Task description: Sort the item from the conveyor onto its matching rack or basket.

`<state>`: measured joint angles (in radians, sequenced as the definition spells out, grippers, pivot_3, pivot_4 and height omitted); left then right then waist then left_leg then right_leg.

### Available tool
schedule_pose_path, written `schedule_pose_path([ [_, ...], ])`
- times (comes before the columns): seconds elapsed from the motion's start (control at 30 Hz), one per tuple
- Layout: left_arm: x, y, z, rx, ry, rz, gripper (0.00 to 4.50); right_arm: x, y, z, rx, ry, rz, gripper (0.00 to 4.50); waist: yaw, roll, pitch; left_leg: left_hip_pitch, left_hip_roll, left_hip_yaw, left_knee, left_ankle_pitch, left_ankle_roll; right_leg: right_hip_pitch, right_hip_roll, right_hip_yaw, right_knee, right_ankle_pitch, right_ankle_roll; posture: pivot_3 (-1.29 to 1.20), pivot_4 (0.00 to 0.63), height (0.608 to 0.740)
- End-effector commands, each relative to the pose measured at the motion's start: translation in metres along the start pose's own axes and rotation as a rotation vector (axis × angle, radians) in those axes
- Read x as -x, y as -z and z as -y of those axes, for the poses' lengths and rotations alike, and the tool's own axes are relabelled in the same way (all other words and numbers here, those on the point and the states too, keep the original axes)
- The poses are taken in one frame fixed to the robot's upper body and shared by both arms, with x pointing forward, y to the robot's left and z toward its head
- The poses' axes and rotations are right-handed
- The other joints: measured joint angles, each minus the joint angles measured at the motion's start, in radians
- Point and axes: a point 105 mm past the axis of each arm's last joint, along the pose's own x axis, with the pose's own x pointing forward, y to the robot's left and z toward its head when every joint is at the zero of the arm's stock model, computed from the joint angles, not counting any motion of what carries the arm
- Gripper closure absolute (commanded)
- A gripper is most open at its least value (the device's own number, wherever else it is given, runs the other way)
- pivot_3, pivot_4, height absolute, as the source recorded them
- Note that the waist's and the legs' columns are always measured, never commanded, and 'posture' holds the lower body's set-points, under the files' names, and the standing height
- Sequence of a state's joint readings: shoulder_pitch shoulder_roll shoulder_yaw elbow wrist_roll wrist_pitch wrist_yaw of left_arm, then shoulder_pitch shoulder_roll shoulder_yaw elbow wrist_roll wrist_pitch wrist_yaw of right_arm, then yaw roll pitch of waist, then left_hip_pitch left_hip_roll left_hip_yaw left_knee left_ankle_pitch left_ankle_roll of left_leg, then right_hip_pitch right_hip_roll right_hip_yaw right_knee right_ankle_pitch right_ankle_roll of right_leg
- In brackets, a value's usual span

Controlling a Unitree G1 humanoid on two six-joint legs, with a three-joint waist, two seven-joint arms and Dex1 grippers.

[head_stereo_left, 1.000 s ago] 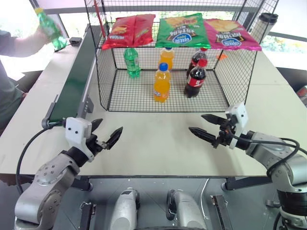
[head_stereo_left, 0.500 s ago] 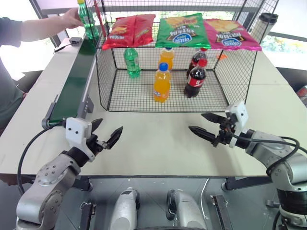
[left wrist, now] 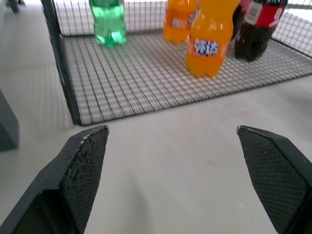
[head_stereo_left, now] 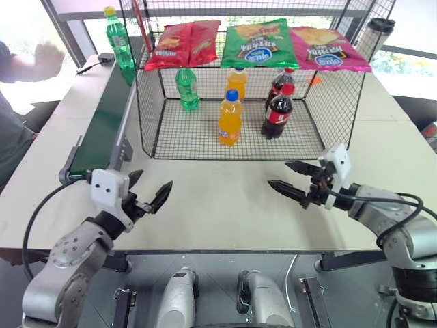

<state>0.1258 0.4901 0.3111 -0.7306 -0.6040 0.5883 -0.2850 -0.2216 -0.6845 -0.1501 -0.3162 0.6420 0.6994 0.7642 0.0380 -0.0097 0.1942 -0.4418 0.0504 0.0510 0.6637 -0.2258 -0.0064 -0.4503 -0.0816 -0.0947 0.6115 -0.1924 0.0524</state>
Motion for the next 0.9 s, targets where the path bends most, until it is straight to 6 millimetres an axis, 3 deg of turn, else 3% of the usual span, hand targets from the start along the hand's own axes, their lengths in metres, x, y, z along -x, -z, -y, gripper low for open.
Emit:
schedule_pose_path([
  [0.03, 0.015, -0.044, -0.022, -0.097, -0.098, 0.128, 0.09, 0.001, -0.028, -0.019, 0.037, -0.117, 0.049, 0.00, -0.001, 0.000, 0.000, 0.000, 0.000, 0.000, 0.000, 0.000, 0.000, 0.000, 0.000, 0.000, 0.000, 0.000, 0.000, 0.00, 0.150, 0.740],
  [0.17, 0.035, -0.067, -0.065, -0.142, -0.275, 0.174, 0.09, -0.008, -0.046, -0.042, 0.071, -0.232, 0.072, 0.00, -0.002, 0.000, 0.000, 0.000, 0.000, 0.000, 0.000, 0.000, 0.000, 0.000, 0.001, 0.000, 0.001, 0.000, 0.000, 0.00, 0.150, 0.740],
  [0.3, 0.047, -0.058, -0.105, -0.197, -0.470, 0.083, 0.09, -0.020, -0.056, -0.053, 0.129, -0.268, 0.095, 0.00, 0.001, 0.000, 0.000, 0.001, 0.000, 0.000, 0.000, 0.000, 0.000, 0.000, 0.000, 0.000, 0.001, 0.000, 0.000, 0.00, 0.150, 0.740],
  [0.5, 0.032, -0.051, -0.119, -0.158, -0.535, 0.079, 0.09, -0.030, -0.053, -0.053, 0.142, -0.261, 0.105, 0.00, 0.003, -0.001, -0.001, 0.000, 0.000, 0.000, 0.001, -0.001, -0.002, 0.001, -0.001, 0.000, 0.000, 0.000, 0.000, 0.00, 0.150, 0.740],
  [0.9, -0.001, -0.026, -0.137, -0.138, -0.606, 0.004, 0.09, -0.031, -0.049, -0.045, 0.135, -0.195, 0.116, 0.00, 0.000, -0.001, -0.001, 0.000, 0.000, 0.001, 0.001, 0.000, 0.000, 0.000, 0.001, 0.000, 0.002, 0.001, -0.001, 0.00, 0.150, 0.740],
])
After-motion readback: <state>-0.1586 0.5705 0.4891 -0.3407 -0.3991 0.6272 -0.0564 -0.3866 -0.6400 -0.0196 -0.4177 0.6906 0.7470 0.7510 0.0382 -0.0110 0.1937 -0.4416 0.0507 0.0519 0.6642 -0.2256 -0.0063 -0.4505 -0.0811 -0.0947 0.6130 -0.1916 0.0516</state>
